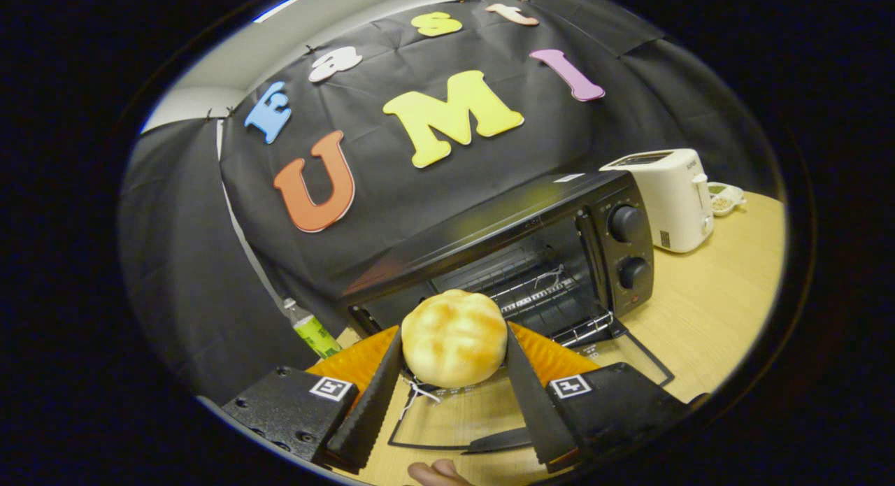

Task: Open the toaster oven, put the food inside, and close the toaster oven door.

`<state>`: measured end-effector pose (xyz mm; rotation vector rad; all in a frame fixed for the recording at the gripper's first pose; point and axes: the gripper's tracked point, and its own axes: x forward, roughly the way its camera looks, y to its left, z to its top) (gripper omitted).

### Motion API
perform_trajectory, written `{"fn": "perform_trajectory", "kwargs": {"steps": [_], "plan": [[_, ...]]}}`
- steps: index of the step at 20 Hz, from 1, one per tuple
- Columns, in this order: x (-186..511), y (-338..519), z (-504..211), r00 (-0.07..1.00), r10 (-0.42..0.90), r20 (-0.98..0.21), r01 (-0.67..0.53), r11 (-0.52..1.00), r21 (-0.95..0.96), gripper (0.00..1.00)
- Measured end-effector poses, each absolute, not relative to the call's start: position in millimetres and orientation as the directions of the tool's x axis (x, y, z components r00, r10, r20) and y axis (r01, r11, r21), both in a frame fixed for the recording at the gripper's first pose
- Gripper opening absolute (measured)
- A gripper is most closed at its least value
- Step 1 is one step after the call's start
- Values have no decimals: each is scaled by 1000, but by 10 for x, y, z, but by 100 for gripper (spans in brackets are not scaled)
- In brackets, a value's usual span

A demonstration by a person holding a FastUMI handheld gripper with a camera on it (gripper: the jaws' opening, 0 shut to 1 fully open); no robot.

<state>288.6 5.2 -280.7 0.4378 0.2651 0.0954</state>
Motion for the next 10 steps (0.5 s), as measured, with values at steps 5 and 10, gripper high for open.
{"fn": "perform_trajectory", "kwargs": {"steps": [5, 10], "plan": [[3353, 32, -2978, 949, 148, -277, -13, 900, 436, 88], [3666, -88, -3045, 946, 135, -296, 15, 890, 455, 89]]}}
